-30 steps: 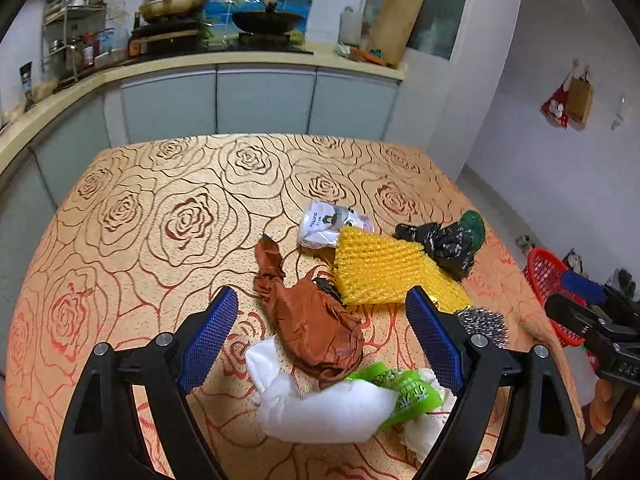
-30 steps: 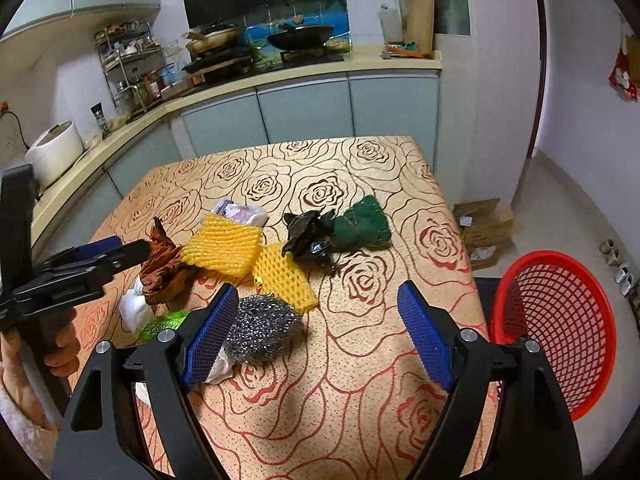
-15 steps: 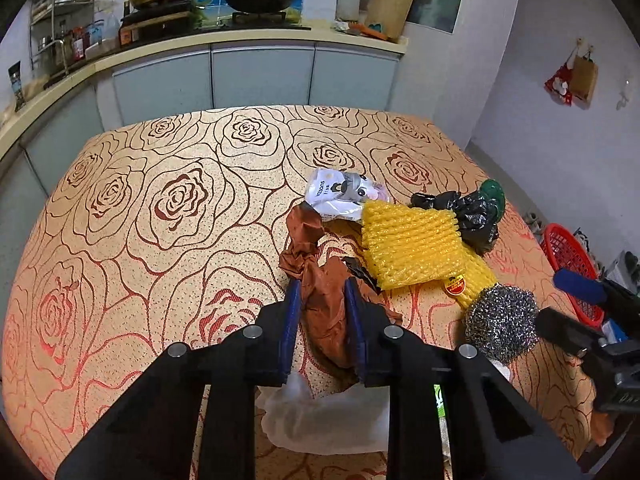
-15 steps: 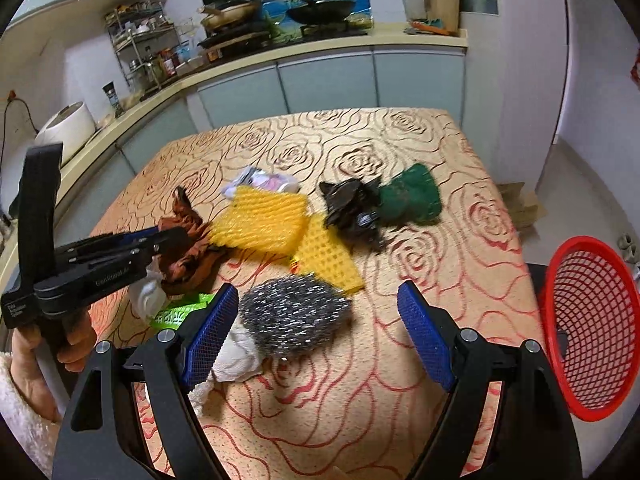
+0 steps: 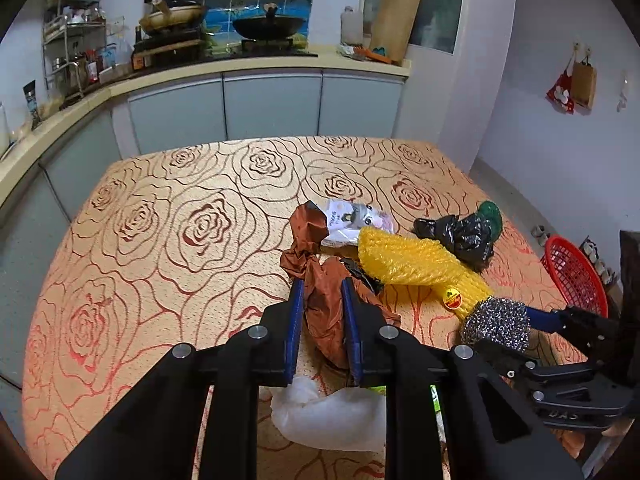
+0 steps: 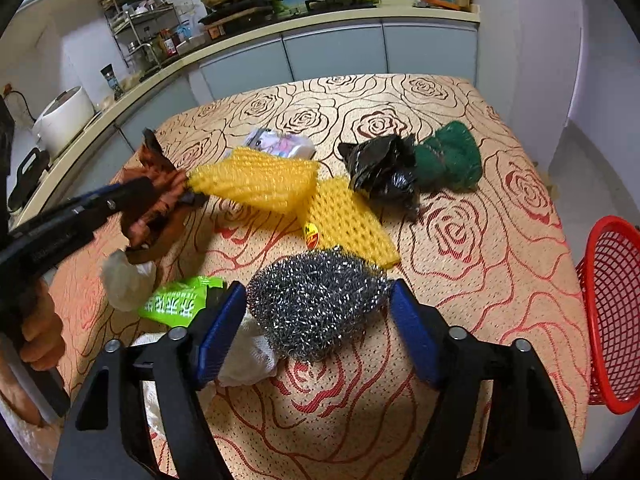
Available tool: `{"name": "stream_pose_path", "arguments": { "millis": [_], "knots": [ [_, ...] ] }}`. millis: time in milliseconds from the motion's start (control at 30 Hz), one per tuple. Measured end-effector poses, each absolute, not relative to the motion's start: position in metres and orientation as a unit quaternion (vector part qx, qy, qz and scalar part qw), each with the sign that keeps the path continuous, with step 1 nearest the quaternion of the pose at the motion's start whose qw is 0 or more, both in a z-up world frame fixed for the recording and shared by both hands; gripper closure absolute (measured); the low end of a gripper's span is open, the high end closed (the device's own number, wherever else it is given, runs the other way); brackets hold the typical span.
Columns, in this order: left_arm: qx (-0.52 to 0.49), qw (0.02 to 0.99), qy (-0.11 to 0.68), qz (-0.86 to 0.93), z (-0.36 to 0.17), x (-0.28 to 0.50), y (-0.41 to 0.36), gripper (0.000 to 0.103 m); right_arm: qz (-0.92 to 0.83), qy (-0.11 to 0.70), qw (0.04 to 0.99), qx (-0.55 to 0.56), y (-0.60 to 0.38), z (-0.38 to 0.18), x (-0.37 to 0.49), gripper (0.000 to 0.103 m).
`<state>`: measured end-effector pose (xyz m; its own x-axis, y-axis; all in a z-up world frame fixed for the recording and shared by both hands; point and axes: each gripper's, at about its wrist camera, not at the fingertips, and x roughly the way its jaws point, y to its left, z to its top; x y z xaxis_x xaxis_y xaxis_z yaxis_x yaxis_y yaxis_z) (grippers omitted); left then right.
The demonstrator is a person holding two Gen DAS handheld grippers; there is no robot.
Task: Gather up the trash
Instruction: 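Grasp the brown paper with the left tool while the right tool grasps the steel wool, then carry the brown paper and steel wool to the red wastebasket and release both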
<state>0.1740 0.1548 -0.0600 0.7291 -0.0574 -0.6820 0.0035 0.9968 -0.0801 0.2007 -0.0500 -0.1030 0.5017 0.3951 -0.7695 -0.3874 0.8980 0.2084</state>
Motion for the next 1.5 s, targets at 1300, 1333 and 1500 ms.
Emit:
{"name": "stream_pose_path", "arguments": {
  "millis": [1300, 1333, 1500],
  "knots": [
    [-0.019, 0.969, 0.245, 0.003, 0.022, 0.110, 0.121, 0.084, 0.203, 0.308, 0.929, 0.021, -0.125, -0.007, 0.161, 0.068],
    [-0.021, 0.969, 0.246, 0.000, 0.022, 0.111, 0.121, 0.084, 0.199, 0.307, 0.930, 0.022, -0.129, -0.006, 0.161, 0.068],
    [-0.053, 0.966, 0.251, -0.033, 0.025, 0.116, 0.123, 0.084, 0.187, 0.302, 0.935, 0.025, -0.142, -0.003, 0.159, 0.068]
  ]
}}
